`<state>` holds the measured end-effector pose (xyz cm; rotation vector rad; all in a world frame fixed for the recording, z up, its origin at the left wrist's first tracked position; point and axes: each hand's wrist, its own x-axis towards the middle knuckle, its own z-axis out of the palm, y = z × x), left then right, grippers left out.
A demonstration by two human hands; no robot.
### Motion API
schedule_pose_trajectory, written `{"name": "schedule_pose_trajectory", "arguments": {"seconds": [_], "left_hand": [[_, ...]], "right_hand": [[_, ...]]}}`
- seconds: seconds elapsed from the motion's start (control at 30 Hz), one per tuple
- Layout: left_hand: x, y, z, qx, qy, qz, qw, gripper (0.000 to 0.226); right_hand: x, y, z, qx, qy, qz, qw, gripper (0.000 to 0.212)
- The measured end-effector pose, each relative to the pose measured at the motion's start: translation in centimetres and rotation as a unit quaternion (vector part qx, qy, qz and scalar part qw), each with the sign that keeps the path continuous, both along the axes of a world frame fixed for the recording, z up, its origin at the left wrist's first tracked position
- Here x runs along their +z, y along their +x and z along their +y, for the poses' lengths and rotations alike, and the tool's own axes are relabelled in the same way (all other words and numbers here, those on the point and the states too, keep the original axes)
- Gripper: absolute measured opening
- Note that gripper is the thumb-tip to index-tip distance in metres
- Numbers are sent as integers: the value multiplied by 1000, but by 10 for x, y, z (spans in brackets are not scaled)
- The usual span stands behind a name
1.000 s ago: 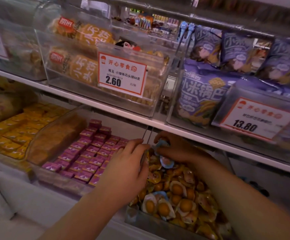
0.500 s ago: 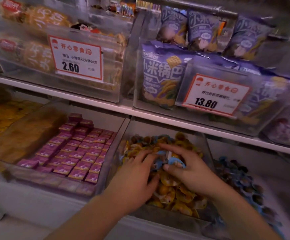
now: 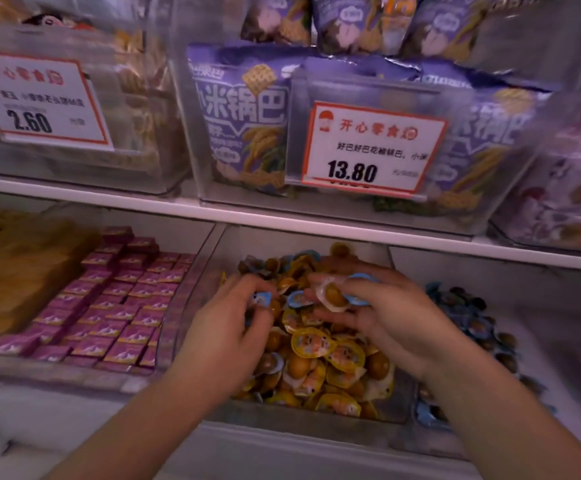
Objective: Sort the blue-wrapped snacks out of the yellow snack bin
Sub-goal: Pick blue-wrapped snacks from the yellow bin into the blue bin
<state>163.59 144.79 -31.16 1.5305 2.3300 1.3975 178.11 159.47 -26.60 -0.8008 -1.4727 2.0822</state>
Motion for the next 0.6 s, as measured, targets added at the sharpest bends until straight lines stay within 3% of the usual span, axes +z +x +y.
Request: {"name": "schedule_pose_trajectory", "arguments": {"seconds": [0.07, 0.13, 0.2, 0.23, 0.3, 0.37, 0.47, 0.57, 0.6], "left_hand": [[2, -4, -3, -27, -75, 63, 995, 13], [2, -8, -9, -59, -170, 112, 977, 30], [3, -10, -13, -83, -245, 131, 957, 50], [3, -10, -14, -91, -258, 131, 953, 54], [4, -8, -14, -93, -256, 128, 954, 55], [5, -8, -15, -89, -252, 126, 955, 52], [5, -10, -20, -96, -243, 114, 958, 49], [3, -11, -24, -111, -234, 81, 963, 49], [2, -11, -25, -112, -226, 77, 965, 49]], "right_hand": [[1, 2, 3, 14, -61, 29, 998, 39], [1, 3, 4, 11, -68, 31, 997, 38], [0, 3, 5, -14, 31, -14, 999, 31], [0, 4, 5, -28, 139, -55, 988, 30], [0, 4, 3, -70, 399, -132, 905, 33], [-2, 0, 1, -94, 570, -150, 802, 34], [-12, -14, -3, 13, 631, -190, 752, 35], [-30, -30, -1, 131, 682, -282, 662, 42], [-34, -33, 1, 152, 684, -299, 648, 44]]}}
